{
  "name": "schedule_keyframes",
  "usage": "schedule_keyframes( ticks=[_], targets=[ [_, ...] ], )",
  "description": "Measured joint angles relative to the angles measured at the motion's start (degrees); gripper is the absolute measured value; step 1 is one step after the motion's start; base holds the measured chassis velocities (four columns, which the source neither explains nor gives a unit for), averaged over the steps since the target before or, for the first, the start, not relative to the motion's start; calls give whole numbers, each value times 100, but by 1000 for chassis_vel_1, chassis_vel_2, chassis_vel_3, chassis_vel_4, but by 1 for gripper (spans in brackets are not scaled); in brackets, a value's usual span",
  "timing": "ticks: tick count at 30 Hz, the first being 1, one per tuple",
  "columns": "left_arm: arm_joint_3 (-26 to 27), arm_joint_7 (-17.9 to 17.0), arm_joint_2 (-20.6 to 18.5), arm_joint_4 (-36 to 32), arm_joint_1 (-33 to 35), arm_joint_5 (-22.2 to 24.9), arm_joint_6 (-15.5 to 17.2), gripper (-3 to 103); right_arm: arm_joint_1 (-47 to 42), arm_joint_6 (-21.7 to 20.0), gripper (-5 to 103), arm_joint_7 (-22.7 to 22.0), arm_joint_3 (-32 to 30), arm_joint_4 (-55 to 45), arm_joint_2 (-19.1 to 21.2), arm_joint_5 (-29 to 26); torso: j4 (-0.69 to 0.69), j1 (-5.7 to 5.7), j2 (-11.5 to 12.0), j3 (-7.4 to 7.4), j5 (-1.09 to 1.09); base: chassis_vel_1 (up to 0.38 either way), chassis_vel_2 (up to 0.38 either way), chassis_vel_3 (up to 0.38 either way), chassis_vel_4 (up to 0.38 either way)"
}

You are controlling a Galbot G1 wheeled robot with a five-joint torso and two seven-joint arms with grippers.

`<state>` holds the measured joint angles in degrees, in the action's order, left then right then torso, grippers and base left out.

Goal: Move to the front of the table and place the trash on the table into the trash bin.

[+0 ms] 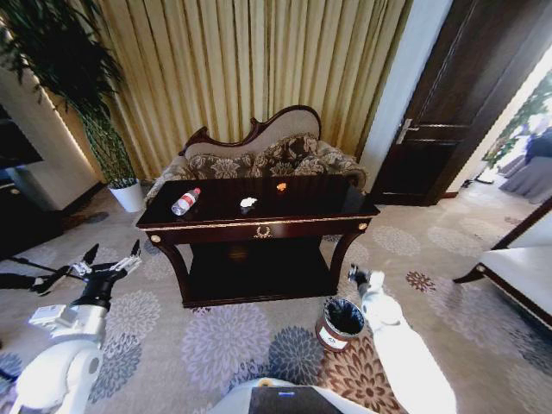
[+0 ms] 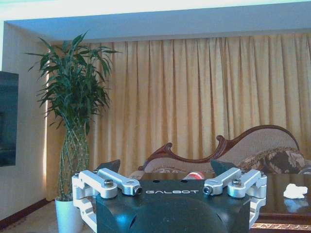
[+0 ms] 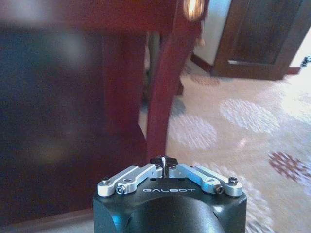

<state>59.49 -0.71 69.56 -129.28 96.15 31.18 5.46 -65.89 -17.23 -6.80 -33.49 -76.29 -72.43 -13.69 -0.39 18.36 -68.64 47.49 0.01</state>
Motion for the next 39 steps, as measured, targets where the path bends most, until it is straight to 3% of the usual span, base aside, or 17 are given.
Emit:
schedule_keyframes(
  ticks=[7, 14, 15, 17, 19, 21, 31, 33, 36, 37, 39],
  targets=[
    [-15, 4, 59, -2, 12, 9, -28, 100, 576, 175, 1, 1, -136, 1112, -321, 826, 3, 1, 1, 0, -3, 0, 0, 0, 0],
    [91, 10, 42, -46, 63, 73, -36, 100, 661, 389, 1, 0, -217, 1441, -329, 1013, 1, 1, 0, 0, -1, 0, 0, 0, 0],
    [95, 10, 40, -47, 65, 76, -36, 100, 661, 497, 5, 0, -246, 1501, -340, 1049, 1, 1, 0, 0, -1, 0, 0, 0, 0],
    [95, 11, 39, -47, 66, 76, -36, 100, 651, 540, 5, 0, -265, 1526, -347, 1080, 1, 1, 0, 0, 0, 0, 0, 0, 0],
    [84, 12, 42, -53, 64, 74, -37, 100, 557, 596, 22, 0, -306, 1510, -348, 1130, 1, 1, 0, 0, -1, 0, 0, 0, 0],
    [76, 13, 46, -58, 64, 68, -37, 100, 532, 598, 22, 0, -314, 1486, -347, 1130, -1, 1, 1, 0, 0, 0, 0, 0, 0],
    [21, 16, 60, -207, 72, 15, -20, 100, 492, 630, 65, -1, -363, 1335, -345, 1086, 1, 1, 0, 0, 0, 0, 0, 0, 0],
    [32, 16, 57, -214, 77, 17, -19, 100, 495, 635, 65, -1, -366, 1308, -343, 1070, 1, 1, 0, 0, 0, 0, 0, 0, 0],
    [58, 15, 58, -244, 106, 26, -18, 100, 427, 691, 82, -1, -364, 901, -285, 737, 2, 1, 1, 0, 0, 0, 0, 0, 0],
    [58, 15, 58, -244, 106, 26, -18, 100, 427, 691, 82, -1, -364, 901, -285, 737, 2, 1, 1, 0, 0, 0, 0, 0, 0],
    [59, 12, 66, -250, 108, 26, -15, 100, 236, 716, 91, -2, -365, 256, -211, 211, 2, 1, 0, 1, 0, 0, 0, 0, 0]
  ],
)
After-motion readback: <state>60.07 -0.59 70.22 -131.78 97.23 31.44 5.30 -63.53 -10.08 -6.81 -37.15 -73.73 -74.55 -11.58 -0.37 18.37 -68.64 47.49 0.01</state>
